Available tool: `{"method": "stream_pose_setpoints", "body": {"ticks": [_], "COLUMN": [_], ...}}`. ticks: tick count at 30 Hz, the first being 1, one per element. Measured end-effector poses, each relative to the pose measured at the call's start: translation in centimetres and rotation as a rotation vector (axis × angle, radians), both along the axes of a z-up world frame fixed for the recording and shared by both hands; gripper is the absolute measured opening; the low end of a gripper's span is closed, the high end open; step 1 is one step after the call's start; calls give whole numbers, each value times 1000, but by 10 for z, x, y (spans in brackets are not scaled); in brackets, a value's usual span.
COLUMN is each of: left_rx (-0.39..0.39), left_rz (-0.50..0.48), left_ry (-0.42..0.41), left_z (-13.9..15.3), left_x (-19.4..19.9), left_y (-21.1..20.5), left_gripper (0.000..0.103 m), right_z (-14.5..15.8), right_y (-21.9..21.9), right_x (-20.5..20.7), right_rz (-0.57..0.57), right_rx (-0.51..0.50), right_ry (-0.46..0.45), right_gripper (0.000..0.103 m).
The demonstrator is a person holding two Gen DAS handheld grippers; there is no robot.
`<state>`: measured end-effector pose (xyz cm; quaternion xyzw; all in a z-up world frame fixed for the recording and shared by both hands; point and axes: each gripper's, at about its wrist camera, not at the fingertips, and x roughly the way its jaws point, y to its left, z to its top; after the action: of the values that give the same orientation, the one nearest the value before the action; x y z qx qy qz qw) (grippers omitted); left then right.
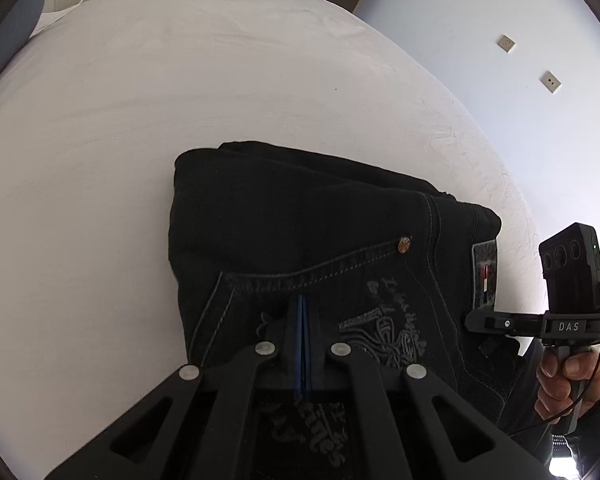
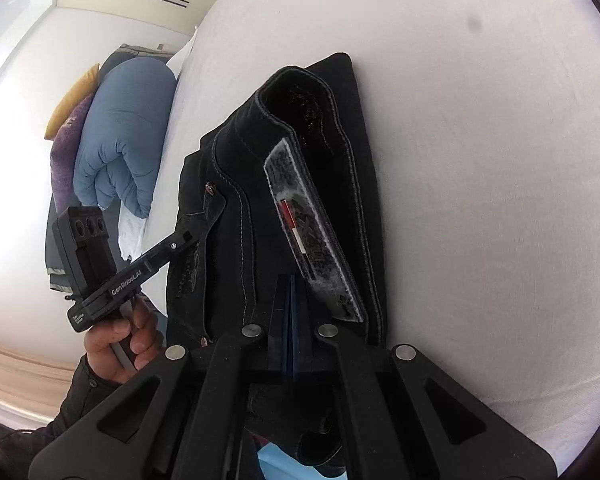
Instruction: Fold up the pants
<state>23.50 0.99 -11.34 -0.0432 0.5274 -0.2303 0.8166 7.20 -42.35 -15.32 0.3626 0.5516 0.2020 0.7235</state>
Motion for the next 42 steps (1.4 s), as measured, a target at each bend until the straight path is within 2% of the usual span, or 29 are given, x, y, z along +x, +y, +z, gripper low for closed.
{"method": "stream_pose_setpoints", "body": {"ticks": [6,14,20,24,28,33,35,37,38,40,42], "left_rx": [114,165,159,114,125,60,78,106,113,109,98], "left_rz": [48,59,67,79,55,75,66,65,69,77,78], "left_ry": [-73,-112,-106,-81,-96,-87,-108,-125,-127,-127,-127], "left_z": [5,5,8,-4,-5,-12,-10,-8,-7,-7,-8], "left_x": [-50,-89,-112,-112,-109,-109,-115,-120,-122,-125,-126], "left_y": [-7,-9,-9,-2,7,19,20,17,17,17,16], "left_gripper": [0,0,0,0,0,2,2,2,2,2,2], "right_z": [-1,3,8,8,8,7,9,18,25,37,34], "right_y": [3,11,15,17,18,20,20,21,23,31,35], "right_x": [-2,-9,-10,-15,-20,-26,-29,-34,-37,-47,-57], "right_rz": [-6,-24,-33,-40,-39,-29,-35,-55,-44,12,42], "right_rx": [-18,-33,-48,-45,-55,-69,-63,-52,-50,-46,-43], "right_ry": [-27,-39,-41,-52,-68,-125,-152,-126,-133,-166,-167], "right_gripper": [0,0,0,0,0,0,0,0,8,8,8]}}
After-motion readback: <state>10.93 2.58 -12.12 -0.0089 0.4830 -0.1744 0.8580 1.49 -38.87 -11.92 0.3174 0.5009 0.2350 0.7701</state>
